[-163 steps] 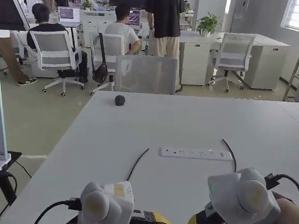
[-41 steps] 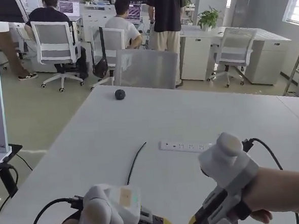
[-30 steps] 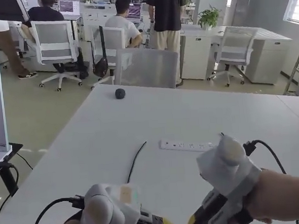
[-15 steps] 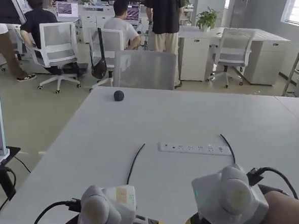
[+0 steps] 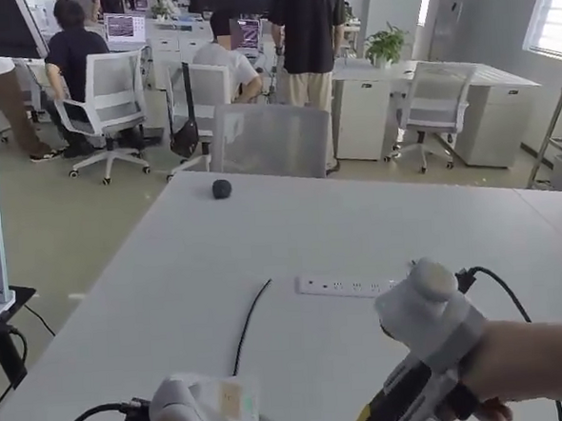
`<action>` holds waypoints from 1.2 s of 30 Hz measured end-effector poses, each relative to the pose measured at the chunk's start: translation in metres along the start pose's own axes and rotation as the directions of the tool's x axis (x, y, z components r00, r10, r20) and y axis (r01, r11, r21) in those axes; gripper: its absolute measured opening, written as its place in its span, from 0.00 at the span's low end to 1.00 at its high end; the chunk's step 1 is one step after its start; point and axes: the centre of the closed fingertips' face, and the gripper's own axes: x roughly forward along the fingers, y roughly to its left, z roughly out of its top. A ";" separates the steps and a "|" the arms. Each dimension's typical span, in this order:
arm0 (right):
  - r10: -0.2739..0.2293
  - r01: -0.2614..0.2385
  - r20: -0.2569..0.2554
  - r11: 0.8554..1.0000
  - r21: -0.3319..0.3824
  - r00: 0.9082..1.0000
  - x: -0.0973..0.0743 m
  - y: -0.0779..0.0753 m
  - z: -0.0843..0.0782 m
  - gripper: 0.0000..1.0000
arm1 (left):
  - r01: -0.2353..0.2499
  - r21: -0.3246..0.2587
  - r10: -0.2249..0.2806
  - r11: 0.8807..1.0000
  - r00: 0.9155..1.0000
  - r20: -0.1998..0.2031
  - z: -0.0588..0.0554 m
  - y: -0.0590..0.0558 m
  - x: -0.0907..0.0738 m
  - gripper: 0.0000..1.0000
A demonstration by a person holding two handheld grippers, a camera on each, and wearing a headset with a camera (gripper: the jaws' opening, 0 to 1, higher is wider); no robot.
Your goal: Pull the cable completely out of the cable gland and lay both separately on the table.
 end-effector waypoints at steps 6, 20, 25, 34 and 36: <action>0.047 -0.048 0.016 0.998 0.030 0.999 0.006 0.004 0.002 0.28 | 0.001 0.020 -0.001 1.000 1.000 0.003 0.003 -0.001 0.000 0.15; 0.132 -0.133 0.025 0.988 0.079 0.991 0.011 0.015 -0.003 0.10 | 0.011 0.049 -0.011 0.999 1.000 -0.009 0.008 -0.003 0.002 0.15; 0.134 -0.136 0.026 0.986 0.093 0.991 0.011 0.015 -0.005 0.10 | 0.017 0.048 -0.016 0.999 1.000 -0.011 0.006 -0.007 0.003 0.15; 0.131 -0.133 0.039 0.990 0.055 0.991 0.016 0.019 -0.005 0.08 | 0.015 0.044 -0.014 0.999 1.000 -0.019 0.004 -0.012 0.002 0.15; 0.117 -0.118 0.034 0.992 0.050 0.993 0.016 0.021 -0.004 0.08 | 0.012 0.037 -0.011 0.999 1.000 -0.018 0.003 -0.012 0.001 0.15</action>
